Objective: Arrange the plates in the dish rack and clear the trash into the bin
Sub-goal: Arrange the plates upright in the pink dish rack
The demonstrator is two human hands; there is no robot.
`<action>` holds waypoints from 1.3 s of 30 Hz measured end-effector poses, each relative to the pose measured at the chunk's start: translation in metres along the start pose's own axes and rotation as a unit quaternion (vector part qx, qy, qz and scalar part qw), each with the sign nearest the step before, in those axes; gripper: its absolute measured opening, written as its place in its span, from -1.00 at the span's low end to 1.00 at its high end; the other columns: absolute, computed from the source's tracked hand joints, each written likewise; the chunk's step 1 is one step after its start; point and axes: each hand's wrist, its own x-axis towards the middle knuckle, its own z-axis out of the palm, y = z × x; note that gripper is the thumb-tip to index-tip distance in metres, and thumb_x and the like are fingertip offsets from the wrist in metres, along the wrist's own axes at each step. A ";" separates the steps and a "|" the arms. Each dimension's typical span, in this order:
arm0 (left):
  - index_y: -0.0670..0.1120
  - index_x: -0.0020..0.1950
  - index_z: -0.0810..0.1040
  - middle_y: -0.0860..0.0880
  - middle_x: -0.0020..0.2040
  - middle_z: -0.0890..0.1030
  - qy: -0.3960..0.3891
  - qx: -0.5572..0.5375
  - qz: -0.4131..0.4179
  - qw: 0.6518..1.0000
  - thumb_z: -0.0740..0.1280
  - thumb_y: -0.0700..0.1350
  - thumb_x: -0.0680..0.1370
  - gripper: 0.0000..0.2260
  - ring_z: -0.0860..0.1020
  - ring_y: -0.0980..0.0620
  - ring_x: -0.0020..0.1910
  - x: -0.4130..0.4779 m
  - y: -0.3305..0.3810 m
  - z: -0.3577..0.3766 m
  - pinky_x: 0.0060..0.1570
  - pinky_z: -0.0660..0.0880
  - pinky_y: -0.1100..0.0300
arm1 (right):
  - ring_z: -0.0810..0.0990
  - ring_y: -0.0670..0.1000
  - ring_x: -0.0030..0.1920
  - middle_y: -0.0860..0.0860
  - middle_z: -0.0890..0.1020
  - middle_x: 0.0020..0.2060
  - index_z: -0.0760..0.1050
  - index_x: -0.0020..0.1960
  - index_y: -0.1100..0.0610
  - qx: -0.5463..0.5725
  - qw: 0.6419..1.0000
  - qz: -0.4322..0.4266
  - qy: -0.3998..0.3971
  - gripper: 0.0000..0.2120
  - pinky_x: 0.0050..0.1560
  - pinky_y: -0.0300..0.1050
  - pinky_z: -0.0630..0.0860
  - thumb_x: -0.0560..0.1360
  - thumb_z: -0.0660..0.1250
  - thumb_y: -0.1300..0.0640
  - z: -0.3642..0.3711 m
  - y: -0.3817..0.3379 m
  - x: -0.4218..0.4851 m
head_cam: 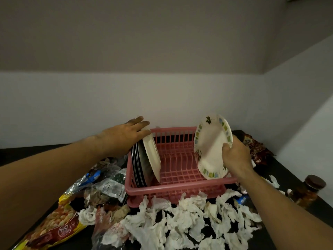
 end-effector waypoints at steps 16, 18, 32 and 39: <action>0.06 0.57 0.07 -0.12 0.56 0.04 0.065 -0.105 -0.074 0.990 0.31 -0.34 0.48 -0.25 0.24 -0.18 0.44 0.002 -0.006 0.012 0.38 0.30 0.02 | 0.33 -0.01 0.44 -0.01 0.45 0.41 0.45 0.40 0.05 -0.035 0.942 -0.298 -0.150 -0.59 0.45 -0.01 0.25 0.62 0.22 -0.08 0.024 -0.105 -0.054; 0.02 0.58 0.03 -0.12 0.57 0.05 0.070 -0.105 -0.065 0.990 0.30 -0.34 0.46 -0.23 0.18 -0.14 0.49 0.003 -0.007 0.013 0.48 0.11 0.03 | 0.34 -0.04 0.43 -0.06 0.41 0.44 0.35 0.48 -0.02 -0.003 0.940 -0.258 -0.226 -0.54 0.36 -0.13 0.28 0.62 0.23 -0.11 0.049 -0.107 -0.065; -0.07 0.59 -0.04 -0.09 0.60 -0.05 0.093 -0.182 -0.036 0.978 0.29 -0.40 0.43 -0.17 0.01 -0.06 0.55 0.006 -0.008 0.017 0.48 0.04 0.10 | 0.60 -0.02 -0.25 -0.02 0.54 -0.02 0.13 0.41 -0.26 0.066 0.957 -0.144 -0.241 -0.37 -0.46 -0.21 0.46 0.48 0.26 0.20 0.117 -0.110 -0.067; -0.14 0.57 -0.03 -0.19 0.55 0.06 0.117 -0.130 -0.060 0.983 0.37 -0.37 0.44 -0.18 0.16 -0.20 0.49 0.005 -0.002 0.023 0.47 0.12 0.00 | 0.53 0.02 -0.23 -0.02 0.47 -0.15 0.24 0.40 -0.07 -0.038 0.976 -0.163 -0.142 -0.64 -0.37 -0.14 0.44 0.63 0.09 0.14 0.117 -0.120 -0.048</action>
